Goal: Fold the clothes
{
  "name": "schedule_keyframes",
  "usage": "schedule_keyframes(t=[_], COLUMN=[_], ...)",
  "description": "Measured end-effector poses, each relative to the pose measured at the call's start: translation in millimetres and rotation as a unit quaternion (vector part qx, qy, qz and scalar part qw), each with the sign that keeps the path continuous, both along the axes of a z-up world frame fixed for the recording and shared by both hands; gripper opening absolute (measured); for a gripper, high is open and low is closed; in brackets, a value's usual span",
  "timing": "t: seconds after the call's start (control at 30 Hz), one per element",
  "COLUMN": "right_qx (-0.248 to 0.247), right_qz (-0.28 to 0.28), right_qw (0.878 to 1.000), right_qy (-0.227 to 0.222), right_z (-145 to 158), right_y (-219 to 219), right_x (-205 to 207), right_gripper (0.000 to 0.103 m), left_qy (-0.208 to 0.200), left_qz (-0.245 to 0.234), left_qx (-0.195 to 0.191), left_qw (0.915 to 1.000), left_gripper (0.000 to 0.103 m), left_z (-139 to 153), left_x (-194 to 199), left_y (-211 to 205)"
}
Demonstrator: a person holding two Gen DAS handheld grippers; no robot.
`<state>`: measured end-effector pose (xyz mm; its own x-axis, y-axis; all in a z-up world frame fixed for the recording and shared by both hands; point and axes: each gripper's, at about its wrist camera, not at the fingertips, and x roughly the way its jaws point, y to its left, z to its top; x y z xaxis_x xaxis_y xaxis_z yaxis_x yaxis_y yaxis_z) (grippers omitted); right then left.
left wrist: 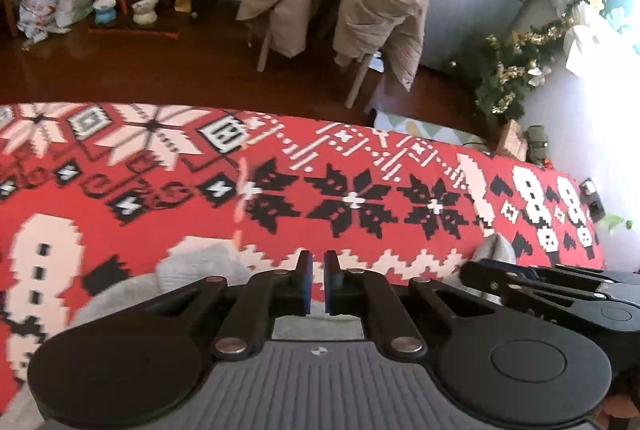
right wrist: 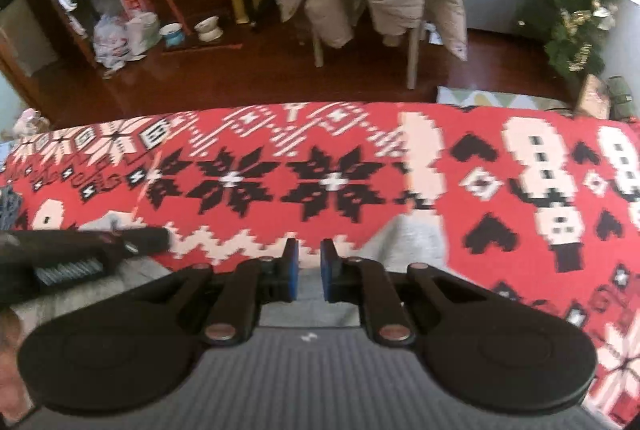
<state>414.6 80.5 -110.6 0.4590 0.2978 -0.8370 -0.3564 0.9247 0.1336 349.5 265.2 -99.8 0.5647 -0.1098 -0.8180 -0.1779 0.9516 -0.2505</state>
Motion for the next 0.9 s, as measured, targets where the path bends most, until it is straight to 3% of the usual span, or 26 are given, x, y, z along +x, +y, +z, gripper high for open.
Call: schedule_keyframes(t=[0.2, 0.67, 0.9], right_qx=[-0.005, -0.002, 0.024], right_qz=[-0.004, -0.014, -0.034], right_qw=[1.0, 1.0, 0.999], right_qy=[-0.003, -0.005, 0.001], right_z=[0.6, 5.4, 26.5], right_y=[-3.0, -8.0, -20.1], right_x=[1.7, 0.2, -29.0], right_gripper=[0.005, 0.006, 0.01], left_qy=[0.035, 0.008, -0.011], left_qz=[0.003, -0.005, 0.03], left_qx=[0.023, 0.05, 0.024], left_qw=[0.9991, 0.9987, 0.9992], left_gripper=[0.005, 0.006, 0.006], left_z=[-13.2, -14.3, 13.5], left_x=[-14.0, -2.4, -19.1], left_y=[0.1, 2.2, 15.9])
